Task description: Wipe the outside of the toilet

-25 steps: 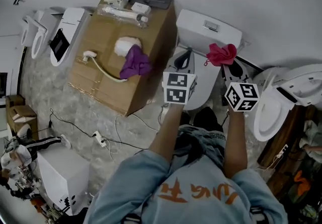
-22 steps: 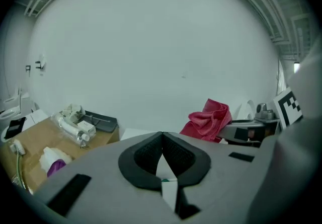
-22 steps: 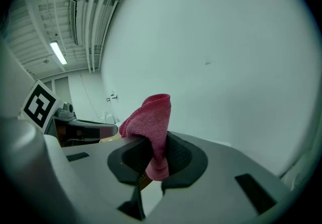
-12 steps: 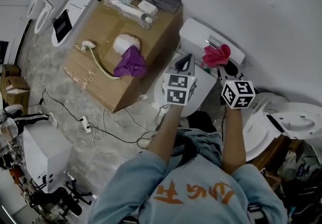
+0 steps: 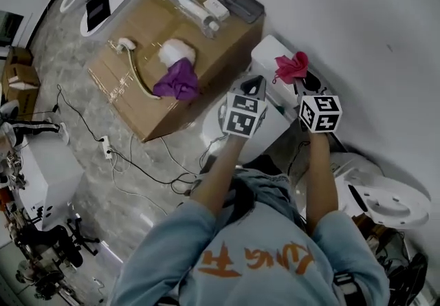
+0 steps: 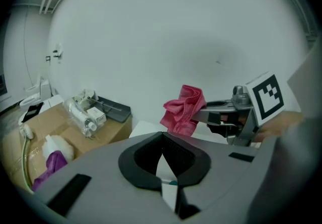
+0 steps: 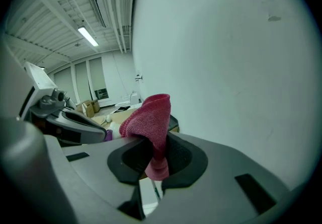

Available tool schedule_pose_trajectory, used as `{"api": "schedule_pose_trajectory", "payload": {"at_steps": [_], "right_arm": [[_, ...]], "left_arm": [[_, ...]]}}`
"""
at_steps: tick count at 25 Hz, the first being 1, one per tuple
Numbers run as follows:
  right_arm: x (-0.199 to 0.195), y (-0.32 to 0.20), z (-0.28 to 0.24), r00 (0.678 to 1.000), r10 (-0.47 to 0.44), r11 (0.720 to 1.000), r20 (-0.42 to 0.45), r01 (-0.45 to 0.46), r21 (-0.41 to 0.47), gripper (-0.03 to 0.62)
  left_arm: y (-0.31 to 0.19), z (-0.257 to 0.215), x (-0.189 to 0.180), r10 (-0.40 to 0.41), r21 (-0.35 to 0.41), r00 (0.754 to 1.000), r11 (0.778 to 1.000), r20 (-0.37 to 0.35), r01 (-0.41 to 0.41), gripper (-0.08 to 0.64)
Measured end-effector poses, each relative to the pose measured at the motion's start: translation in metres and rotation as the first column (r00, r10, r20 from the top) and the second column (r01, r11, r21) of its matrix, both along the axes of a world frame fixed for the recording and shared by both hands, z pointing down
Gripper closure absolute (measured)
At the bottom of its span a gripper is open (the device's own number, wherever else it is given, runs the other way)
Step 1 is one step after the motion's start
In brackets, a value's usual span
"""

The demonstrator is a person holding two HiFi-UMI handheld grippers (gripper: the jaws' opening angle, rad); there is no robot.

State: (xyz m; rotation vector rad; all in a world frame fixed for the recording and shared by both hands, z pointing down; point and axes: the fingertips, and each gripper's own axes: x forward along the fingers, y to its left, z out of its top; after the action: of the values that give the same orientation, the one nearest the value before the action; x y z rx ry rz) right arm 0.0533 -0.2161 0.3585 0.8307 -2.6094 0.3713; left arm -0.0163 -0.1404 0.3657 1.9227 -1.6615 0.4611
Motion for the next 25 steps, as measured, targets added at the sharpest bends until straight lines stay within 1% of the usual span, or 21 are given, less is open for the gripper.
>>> {"api": "schedule_pose_trajectory", "payload": {"at_steps": [3, 6, 10, 12, 14, 15, 19, 25], "right_arm": [[-0.014, -0.024, 0.012, 0.997, -0.059, 0.998, -0.04, 0.06, 0.011, 0.522], [-0.029, -0.043, 0.023, 0.992, -0.107, 0.994, -0.063, 0.107, 0.01, 0.522], [-0.055, -0.07, 0.037, 0.978, -0.179, 0.983, -0.104, 0.183, 0.029, 0.522], [-0.067, -0.078, 0.046, 0.967, -0.216, 0.974, -0.133, 0.223, 0.035, 0.523], [-0.078, -0.085, 0.056, 0.953, -0.254, 0.963, -0.167, 0.265, 0.048, 0.523], [-0.084, -0.088, 0.062, 0.944, -0.275, 0.956, -0.183, 0.289, 0.055, 0.525], [-0.097, -0.097, 0.087, 0.909, -0.342, 0.929, -0.24, 0.365, 0.06, 0.525], [-0.115, -0.104, 0.12, 0.847, -0.424, 0.884, -0.319, 0.464, 0.056, 0.525]], "left_arm": [[-0.012, 0.003, -0.003, -0.003, -0.005, 1.0, 1.0, 0.03, 0.003, 0.535], [-0.019, 0.008, -0.006, -0.012, -0.03, 0.999, 0.999, 0.049, 0.014, 0.535], [-0.036, 0.015, -0.014, -0.063, -0.034, 0.998, 0.997, 0.021, 0.064, 0.535], [-0.042, 0.02, -0.016, -0.095, -0.043, 0.995, 0.995, -0.028, 0.094, 0.535], [-0.048, 0.023, -0.017, -0.123, -0.053, 0.989, 0.992, -0.081, 0.119, 0.535], [-0.051, 0.025, -0.018, -0.131, -0.055, 0.988, 0.99, -0.086, 0.127, 0.535], [-0.055, 0.033, -0.019, -0.13, -0.067, 0.99, 0.99, -0.058, 0.126, 0.535], [-0.048, 0.043, -0.027, -0.17, -0.091, 0.984, 0.982, -0.05, 0.165, 0.535]]}}
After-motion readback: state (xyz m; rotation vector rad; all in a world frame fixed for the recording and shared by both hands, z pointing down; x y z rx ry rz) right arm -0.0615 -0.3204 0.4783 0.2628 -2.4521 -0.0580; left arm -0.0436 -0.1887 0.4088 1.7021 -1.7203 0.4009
